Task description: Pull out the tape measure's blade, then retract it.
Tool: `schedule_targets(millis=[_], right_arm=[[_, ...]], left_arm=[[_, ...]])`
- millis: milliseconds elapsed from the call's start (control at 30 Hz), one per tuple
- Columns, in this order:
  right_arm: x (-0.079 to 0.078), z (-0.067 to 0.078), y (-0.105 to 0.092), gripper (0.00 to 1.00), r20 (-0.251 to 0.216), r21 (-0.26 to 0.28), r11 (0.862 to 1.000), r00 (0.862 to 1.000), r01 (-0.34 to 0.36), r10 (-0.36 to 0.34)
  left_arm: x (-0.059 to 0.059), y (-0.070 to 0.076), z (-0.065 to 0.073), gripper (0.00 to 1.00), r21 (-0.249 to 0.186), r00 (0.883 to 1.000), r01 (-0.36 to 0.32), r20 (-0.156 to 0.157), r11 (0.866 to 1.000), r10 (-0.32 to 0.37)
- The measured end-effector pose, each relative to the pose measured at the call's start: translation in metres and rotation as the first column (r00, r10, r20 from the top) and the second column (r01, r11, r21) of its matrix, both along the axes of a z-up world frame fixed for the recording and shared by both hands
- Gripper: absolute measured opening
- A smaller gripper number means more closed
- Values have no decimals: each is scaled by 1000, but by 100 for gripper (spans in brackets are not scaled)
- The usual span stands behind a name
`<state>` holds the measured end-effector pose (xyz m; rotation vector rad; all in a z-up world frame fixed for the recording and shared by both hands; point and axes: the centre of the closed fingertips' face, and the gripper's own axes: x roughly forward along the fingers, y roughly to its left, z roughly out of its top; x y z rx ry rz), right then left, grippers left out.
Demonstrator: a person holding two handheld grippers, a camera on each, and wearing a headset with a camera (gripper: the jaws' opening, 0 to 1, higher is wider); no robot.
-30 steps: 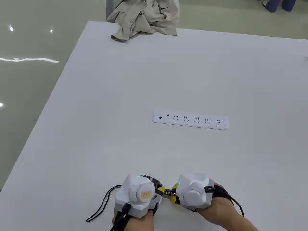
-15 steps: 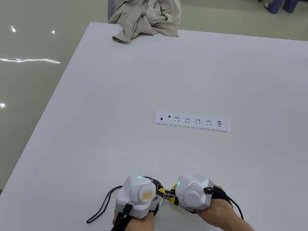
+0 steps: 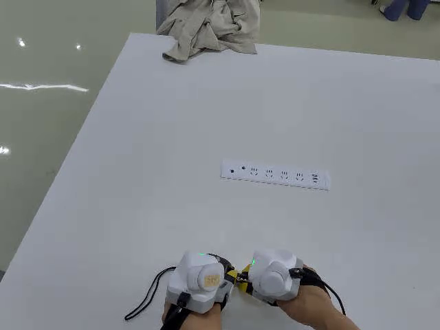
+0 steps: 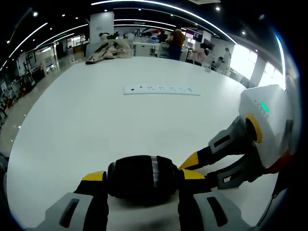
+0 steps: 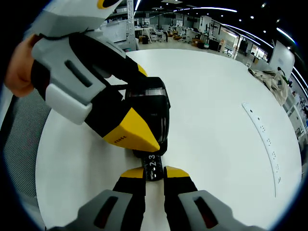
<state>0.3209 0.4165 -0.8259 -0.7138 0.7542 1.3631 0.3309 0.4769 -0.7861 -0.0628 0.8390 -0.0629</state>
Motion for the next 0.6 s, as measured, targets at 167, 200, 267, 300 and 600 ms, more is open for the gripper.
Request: schedule_targets(millis=[167,200,267,300,600], right_arm=[[0,0,2,13,-4,2,1000,1000,-3,3],[0,0,3,13,-6,3,1000,1000,-2,2],[0,0,3,13,-7,4,1000,1000,-2,2],[0,1,4,13,-6,5,1000,1000,-5,5],[-1,1,7,13,-9,-6,1000,1000,-25,25]], left_arm=[[0,0,0,55,-1,1000,1,-1,1000,-1],[0,0,0,55,0,1000,2,-1,1000,-2],[0,0,0,55,0,1000,1,-2,1000,-1],[0,0,0,55,-1,1000,0,-2,1000,0],[0,0,0,55,-3,1000,1,-4,1000,-1]])
